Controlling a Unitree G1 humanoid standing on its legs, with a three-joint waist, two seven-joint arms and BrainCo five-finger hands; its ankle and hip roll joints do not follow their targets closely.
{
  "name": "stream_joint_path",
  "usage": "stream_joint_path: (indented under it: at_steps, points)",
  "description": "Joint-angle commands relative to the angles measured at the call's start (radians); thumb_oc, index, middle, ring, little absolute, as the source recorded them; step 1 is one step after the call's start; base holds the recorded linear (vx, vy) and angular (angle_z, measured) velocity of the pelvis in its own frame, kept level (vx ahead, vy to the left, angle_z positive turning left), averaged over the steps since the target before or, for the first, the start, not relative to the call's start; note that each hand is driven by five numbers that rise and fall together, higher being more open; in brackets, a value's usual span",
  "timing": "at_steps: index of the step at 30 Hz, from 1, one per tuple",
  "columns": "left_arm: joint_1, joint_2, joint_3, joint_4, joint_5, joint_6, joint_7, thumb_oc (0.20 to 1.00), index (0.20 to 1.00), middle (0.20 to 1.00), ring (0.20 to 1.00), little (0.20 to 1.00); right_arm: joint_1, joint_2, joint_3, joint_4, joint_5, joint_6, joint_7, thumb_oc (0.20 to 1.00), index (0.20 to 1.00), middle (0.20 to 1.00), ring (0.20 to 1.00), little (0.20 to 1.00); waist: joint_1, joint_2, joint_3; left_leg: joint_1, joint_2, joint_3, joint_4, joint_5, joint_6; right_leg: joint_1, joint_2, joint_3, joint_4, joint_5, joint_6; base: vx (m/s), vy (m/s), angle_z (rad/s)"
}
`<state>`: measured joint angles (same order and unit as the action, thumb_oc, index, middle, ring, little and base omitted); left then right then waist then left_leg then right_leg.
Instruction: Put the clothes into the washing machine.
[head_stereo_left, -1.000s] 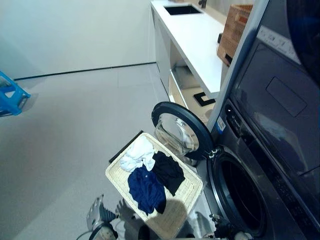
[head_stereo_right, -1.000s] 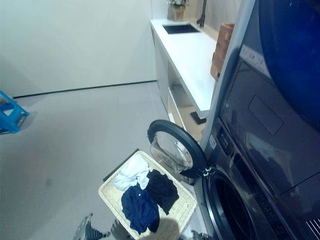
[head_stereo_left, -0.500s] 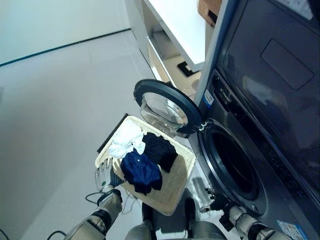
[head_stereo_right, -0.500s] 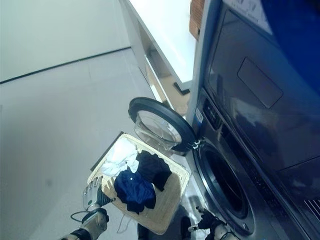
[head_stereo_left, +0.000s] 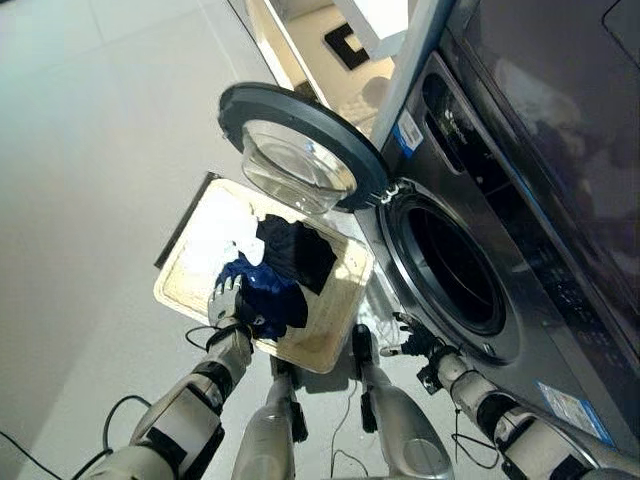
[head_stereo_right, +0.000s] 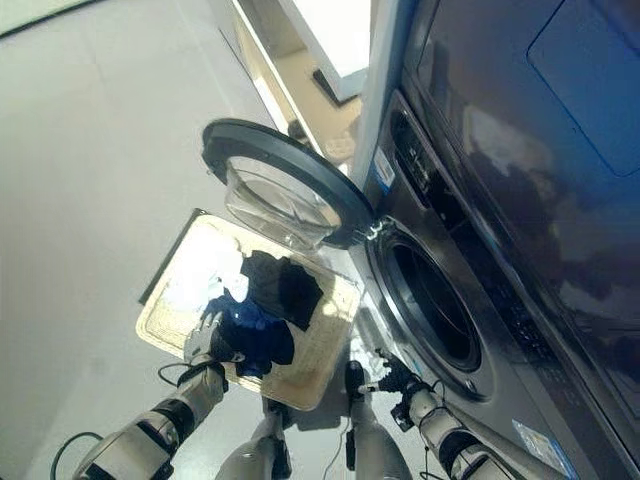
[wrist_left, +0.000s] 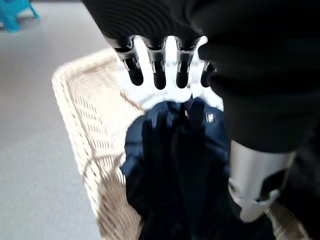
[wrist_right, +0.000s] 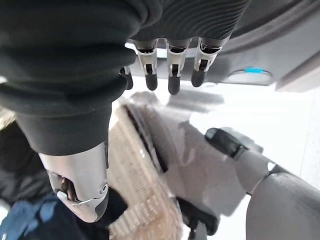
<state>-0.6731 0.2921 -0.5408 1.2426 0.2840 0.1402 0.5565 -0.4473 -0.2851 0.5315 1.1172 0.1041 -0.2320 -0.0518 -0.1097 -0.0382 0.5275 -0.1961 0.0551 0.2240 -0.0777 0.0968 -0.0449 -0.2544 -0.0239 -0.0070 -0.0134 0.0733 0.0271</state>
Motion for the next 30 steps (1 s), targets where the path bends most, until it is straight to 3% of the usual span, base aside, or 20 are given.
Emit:
stream_joint_path:
  at_steps: [1,12,17,18,19,20,21,24,25,27,30]
  points:
    - [-0.042,0.015,-0.017,0.052,-0.048,0.027,-0.019,1.000,1.000,1.000,1.000,1.000,0.006,0.009,0.056,-0.059,0.045,0.001,-0.011,1.000,1.000,1.000,1.000,1.000,-0.014,-0.048,-0.008,-0.111,-0.103,-0.026,0.087,-0.046,0.026,-0.146,0.031,0.030,0.053,0.062,0.073,0.04,-0.021,-0.15]
    - [-0.194,0.077,-0.038,0.080,-0.125,0.022,-0.011,1.000,1.000,1.000,1.000,1.000,0.010,-0.012,0.096,-0.212,0.234,-0.001,-0.022,1.000,1.000,1.000,1.000,1.000,-0.053,-0.098,-0.008,-0.363,-0.070,-0.049,0.104,0.025,-0.012,-0.386,0.072,0.019,0.091,0.092,0.059,0.01,-0.050,-0.08]
    - [-0.254,0.090,-0.097,0.088,-0.052,0.065,-0.136,1.000,1.000,1.000,1.000,1.000,0.010,-0.009,0.092,-0.257,0.284,0.009,-0.027,1.000,1.000,1.000,1.000,1.000,-0.064,-0.110,-0.008,-0.434,-0.060,-0.065,0.087,0.041,-0.019,-0.460,0.083,0.020,0.093,0.102,0.057,-0.01,-0.061,0.03]
    - [-0.264,0.090,-0.106,0.090,-0.029,0.096,-0.172,0.787,0.787,0.787,0.787,0.787,0.007,-0.009,0.093,-0.260,0.281,0.007,-0.031,1.000,1.000,1.000,1.000,1.000,-0.065,-0.112,-0.008,-0.444,-0.057,-0.067,0.083,0.045,-0.021,-0.468,0.084,0.018,0.091,0.102,0.056,-0.02,-0.034,0.11]
    - [-0.266,0.089,-0.111,0.092,-0.017,0.115,-0.188,0.664,0.664,0.664,0.664,0.664,0.006,-0.011,0.093,-0.262,0.282,0.007,-0.031,1.000,1.000,1.000,1.000,1.000,-0.065,-0.113,-0.008,-0.449,-0.056,-0.069,0.083,0.046,-0.022,-0.473,0.084,0.016,0.092,0.103,0.056,-0.02,-0.035,0.13]
    - [-0.270,0.085,-0.130,0.097,0.027,0.148,-0.229,0.322,0.322,0.322,0.322,0.322,0.002,-0.010,0.093,-0.264,0.286,0.006,-0.036,1.000,1.000,1.000,1.000,1.000,-0.066,-0.116,-0.008,-0.460,-0.054,-0.074,0.082,0.048,-0.025,-0.481,0.084,0.014,0.091,0.103,0.056,-0.02,-0.046,0.17]
    - [-0.283,0.082,-0.163,0.102,0.098,0.186,-0.320,0.200,0.200,0.200,0.200,0.200,-0.009,-0.012,0.095,-0.277,0.305,0.013,-0.043,1.000,1.000,1.000,1.000,1.000,-0.069,-0.119,-0.008,-0.477,-0.052,-0.081,0.086,0.048,-0.028,-0.494,0.083,0.012,0.090,0.107,0.056,-0.02,-0.044,0.12]
    - [-0.290,0.080,-0.196,0.102,0.187,0.232,-0.372,0.200,0.200,0.200,0.200,0.200,-0.019,-0.013,0.091,-0.290,0.318,0.025,-0.046,1.000,1.000,1.000,1.000,1.000,-0.073,-0.121,-0.008,-0.478,-0.049,-0.083,0.079,0.050,-0.031,-0.498,0.084,0.010,0.083,0.112,0.057,-0.01,-0.014,0.06]
    - [-0.298,0.080,-0.231,0.103,0.299,0.280,-0.436,0.200,0.200,0.200,0.200,0.200,-0.033,-0.015,0.087,-0.292,0.326,0.031,-0.044,1.000,1.000,1.000,1.000,1.000,-0.077,-0.123,-0.008,-0.474,-0.046,-0.081,0.070,0.050,-0.035,-0.496,0.083,0.007,0.073,0.115,0.057,-0.02,-0.013,-0.05]
    - [-0.307,0.080,-0.267,0.101,0.406,0.323,-0.472,0.200,0.200,0.200,0.200,0.200,-0.045,-0.013,0.085,-0.284,0.328,0.031,-0.042,1.000,1.000,1.000,1.000,1.000,-0.081,-0.125,-0.008,-0.471,-0.041,-0.080,0.067,0.051,-0.039,-0.494,0.080,0.004,0.065,0.119,0.058,-0.04,-0.024,-0.02]
    - [-0.312,0.084,-0.294,0.098,0.362,0.328,-0.457,0.200,0.200,0.200,0.200,0.200,-0.052,-0.012,0.089,-0.270,0.322,0.023,-0.043,1.000,1.000,1.000,1.000,1.000,-0.081,-0.125,-0.008,-0.456,-0.036,-0.076,0.060,0.052,-0.043,-0.481,0.078,-0.002,0.060,0.119,0.058,-0.04,-0.023,0.05]
